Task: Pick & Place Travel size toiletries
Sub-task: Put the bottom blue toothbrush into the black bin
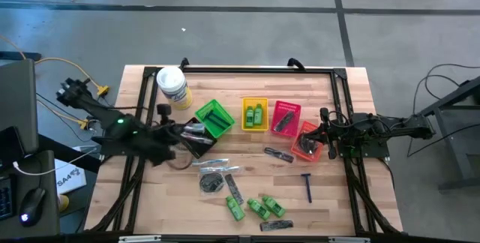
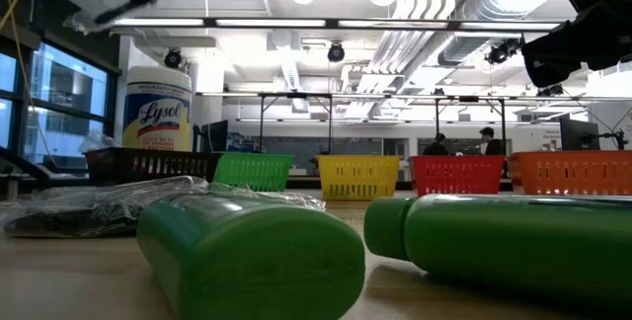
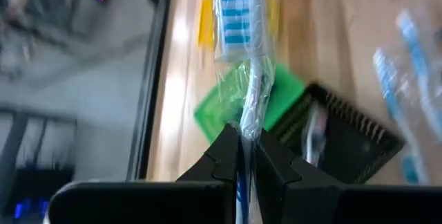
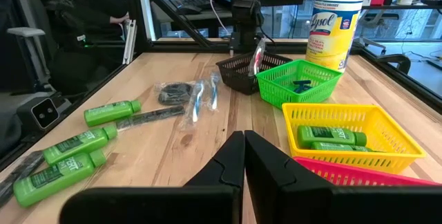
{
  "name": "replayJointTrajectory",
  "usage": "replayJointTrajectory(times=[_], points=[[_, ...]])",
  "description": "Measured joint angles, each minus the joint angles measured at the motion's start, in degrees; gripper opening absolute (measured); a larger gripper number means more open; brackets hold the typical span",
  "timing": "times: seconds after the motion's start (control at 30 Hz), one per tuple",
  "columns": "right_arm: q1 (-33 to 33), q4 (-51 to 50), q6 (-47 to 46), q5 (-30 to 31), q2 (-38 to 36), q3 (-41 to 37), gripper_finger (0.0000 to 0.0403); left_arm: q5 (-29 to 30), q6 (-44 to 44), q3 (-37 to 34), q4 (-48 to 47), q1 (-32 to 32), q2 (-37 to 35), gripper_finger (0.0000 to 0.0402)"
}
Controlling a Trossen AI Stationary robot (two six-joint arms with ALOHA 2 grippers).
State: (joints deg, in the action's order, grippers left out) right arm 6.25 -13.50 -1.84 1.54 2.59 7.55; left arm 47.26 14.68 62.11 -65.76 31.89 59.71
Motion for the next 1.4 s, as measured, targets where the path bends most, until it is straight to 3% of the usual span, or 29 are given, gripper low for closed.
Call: replayJointTrajectory(times=[0.23,0.43,0.93,1.4], points=[[0.0,0.0,0.1,0.0,0.0,0.0,0.0003,-12.8,-4.0,0.8,-3.5,-12.7,8.3,0.0015],[0.0,-0.1,0.1,0.0,0.0,0.0,0.0003,-19.4,-11.3,0.8,-3.0,-17.9,14.5,0.0015],[0.0,-1.2,0.1,-0.1,0.0,0.0,0.0003,-24.6,-20.9,0.7,-3.3,-19.6,26.8,0.0015],[0.0,-1.2,0.1,-0.2,0.0,0.0,0.0003,-26.8,-23.9,0.7,-0.8,-23.8,31.9,0.0015]])
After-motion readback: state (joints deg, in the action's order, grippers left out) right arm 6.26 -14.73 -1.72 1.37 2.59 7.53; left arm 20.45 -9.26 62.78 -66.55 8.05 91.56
